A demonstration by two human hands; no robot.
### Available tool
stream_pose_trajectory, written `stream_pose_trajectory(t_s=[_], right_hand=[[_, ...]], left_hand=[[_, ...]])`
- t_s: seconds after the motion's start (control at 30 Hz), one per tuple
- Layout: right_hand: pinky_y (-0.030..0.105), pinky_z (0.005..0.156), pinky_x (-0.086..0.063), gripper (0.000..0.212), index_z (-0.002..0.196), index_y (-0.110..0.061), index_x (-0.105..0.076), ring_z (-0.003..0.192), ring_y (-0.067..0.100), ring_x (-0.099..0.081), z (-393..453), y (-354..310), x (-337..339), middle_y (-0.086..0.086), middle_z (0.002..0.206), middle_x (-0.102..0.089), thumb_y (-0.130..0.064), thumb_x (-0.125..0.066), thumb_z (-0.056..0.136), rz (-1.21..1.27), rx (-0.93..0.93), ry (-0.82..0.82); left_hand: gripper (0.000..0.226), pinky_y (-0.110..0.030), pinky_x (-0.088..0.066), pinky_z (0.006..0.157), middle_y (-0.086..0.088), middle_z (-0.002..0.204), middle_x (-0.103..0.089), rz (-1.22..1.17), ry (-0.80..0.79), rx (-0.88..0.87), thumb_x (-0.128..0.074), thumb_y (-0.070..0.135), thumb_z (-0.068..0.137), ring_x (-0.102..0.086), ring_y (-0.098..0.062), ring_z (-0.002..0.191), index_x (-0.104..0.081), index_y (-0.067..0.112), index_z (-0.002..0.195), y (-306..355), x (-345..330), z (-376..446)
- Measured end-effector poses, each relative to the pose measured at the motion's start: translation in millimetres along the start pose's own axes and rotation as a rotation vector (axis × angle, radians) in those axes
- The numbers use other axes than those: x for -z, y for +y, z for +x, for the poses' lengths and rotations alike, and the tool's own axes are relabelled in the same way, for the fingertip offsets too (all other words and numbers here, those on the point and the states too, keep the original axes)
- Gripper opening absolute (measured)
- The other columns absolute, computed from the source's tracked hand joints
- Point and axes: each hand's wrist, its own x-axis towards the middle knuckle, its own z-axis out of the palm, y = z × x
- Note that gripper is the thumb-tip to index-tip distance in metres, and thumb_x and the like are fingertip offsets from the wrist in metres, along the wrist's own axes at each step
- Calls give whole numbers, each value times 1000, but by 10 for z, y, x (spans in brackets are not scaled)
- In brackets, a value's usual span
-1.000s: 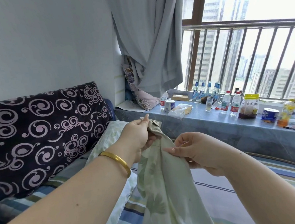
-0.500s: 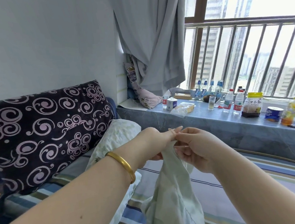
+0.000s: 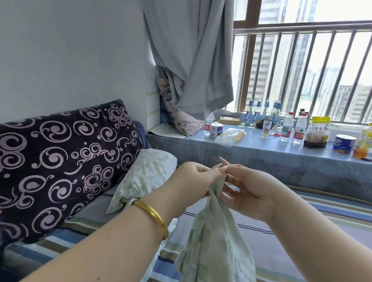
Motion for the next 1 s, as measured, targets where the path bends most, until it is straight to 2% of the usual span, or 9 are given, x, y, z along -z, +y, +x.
stream_pose_trajectory(t_s=[0.17,0.3,0.4,0.57,0.7,0.77,0.87,0.93,1.0], right_hand=[[29,50,-58,17,82,-3,-57,55,23,-71,23,-22,-40,12,65,-72,-12,-70,90,-126,155,88],[29,56,-58,24,77,-8,-53,57,20,-69,69,12,-43,7,64,-70,-17,-72,90,-217,252,148],[30,58,-60,25,78,-11,-52,56,16,-67,71,28,-32,7,70,-68,-21,-70,92,-286,294,208],[44,83,-60,23,78,-10,-51,77,24,-66,46,61,-15,14,86,-67,-17,-67,93,-376,353,194],[60,95,-49,25,75,-13,-52,80,27,-54,24,137,-45,17,86,-59,-22,-70,90,-570,393,168],[57,86,-52,27,73,-15,-51,79,26,-50,21,166,-71,16,84,-56,-22,-71,89,-615,428,151],[53,81,-50,28,72,-15,-51,79,27,-51,25,173,-78,19,84,-58,-20,-72,89,-570,425,89],[57,90,-52,26,74,-14,-53,80,27,-57,19,146,-68,19,87,-63,-23,-72,89,-524,390,80],[48,79,-58,28,74,-15,-56,77,23,-59,22,96,-48,11,82,-65,-31,-73,87,-531,402,138]], left_hand=[[38,-46,-58,83,-6,79,-75,243,251,-87,-55,47,75,-72,-25,80,-68,15,88,34,-54,-65],[40,-47,-57,78,-18,68,-63,308,273,-97,-50,29,91,-60,-30,67,-62,-8,83,31,-27,-40],[32,-38,-53,72,-10,56,-48,-96,273,92,-45,18,89,-48,-25,52,-47,6,60,36,10,-25],[20,-25,-54,51,-12,73,-68,-555,216,326,-40,10,88,-63,-21,55,-57,6,78,72,78,-75],[30,-22,-54,48,-7,68,-73,-499,171,325,-75,41,83,-69,-16,52,-70,11,78,109,20,-76],[24,-20,-52,46,-5,64,-71,-465,246,302,-83,32,78,-67,-12,47,-71,11,76,110,-24,-50],[17,-19,-50,41,-2,49,-65,-470,331,292,-65,6,84,-63,-11,39,-66,10,68,106,-26,-46],[22,-21,-51,42,-3,50,-65,-502,326,298,-53,4,88,-64,-14,43,-64,9,69,103,7,-55],[26,-23,-53,46,-7,60,-69,-520,258,308,-46,3,92,-67,-18,51,-65,6,74,106,31,-78]])
